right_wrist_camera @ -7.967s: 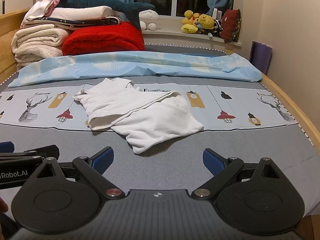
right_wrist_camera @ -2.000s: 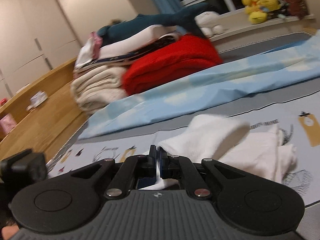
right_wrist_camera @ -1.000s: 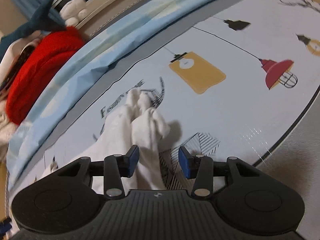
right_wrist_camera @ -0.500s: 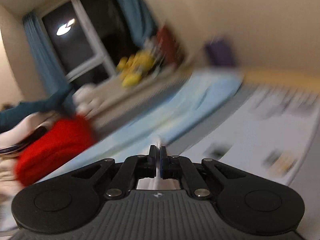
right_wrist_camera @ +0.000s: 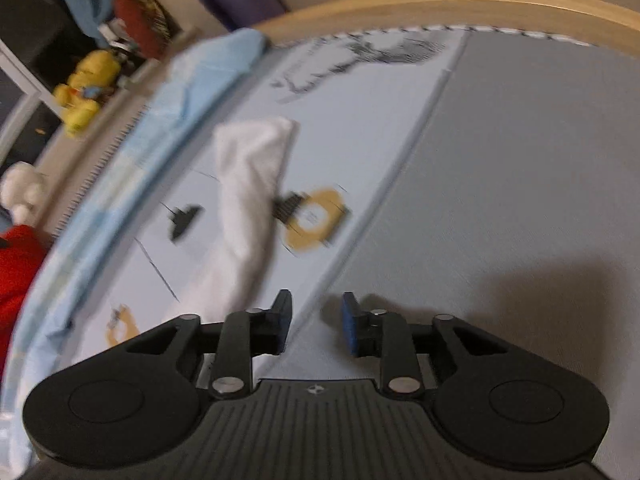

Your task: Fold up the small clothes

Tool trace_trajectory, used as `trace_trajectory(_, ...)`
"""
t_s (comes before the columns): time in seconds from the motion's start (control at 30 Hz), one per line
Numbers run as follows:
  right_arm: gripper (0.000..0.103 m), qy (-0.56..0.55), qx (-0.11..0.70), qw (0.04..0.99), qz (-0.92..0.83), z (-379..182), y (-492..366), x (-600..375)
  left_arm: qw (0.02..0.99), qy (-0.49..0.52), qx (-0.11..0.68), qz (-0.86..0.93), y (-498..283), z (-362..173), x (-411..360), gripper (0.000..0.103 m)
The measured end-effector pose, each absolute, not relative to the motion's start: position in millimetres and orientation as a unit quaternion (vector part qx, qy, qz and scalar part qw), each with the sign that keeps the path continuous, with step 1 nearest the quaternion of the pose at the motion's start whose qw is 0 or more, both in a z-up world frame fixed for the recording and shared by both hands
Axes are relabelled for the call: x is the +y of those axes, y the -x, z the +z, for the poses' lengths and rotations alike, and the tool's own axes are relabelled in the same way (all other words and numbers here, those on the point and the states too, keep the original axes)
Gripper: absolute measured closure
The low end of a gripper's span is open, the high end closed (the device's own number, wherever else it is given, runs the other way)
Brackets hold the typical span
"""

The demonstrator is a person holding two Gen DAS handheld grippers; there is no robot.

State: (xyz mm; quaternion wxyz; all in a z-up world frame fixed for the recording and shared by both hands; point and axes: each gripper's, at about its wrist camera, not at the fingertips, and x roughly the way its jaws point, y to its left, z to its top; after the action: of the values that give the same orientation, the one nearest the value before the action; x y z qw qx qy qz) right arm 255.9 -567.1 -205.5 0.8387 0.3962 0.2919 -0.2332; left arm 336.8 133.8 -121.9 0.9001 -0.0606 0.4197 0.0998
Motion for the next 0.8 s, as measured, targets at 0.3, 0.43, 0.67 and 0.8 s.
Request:
trace_trajectory(0.3,0.071,-0.454,0.251,0.825,-0.224,-229.0,-328.2,-640.1,0.9,0.015,0.424,0.098,-340.4,-129.0,125.7,0.052)
trace_trajectory(0.43,0.073,-0.43,0.234,0.838,-0.242,-230.7,-353.8,-652.2,0.904,-0.003,0.416,0.097,-340.8,-127.3,125.2,0.052)
trace_trajectory(0.67,0.073,-0.405,0.236,0.846,-0.252,-230.5,-390.6,-660.4,0.901,-0.042,0.42,0.103,-341.7,-137.3,124.5,0.052)
trace_trajectory(0.8,0.101,-0.373,0.246,0.86,-0.246,-210.8,-399.4,-655.1,0.901,-0.042,0.419,0.104,-342.2,-137.1,124.1,0.052)
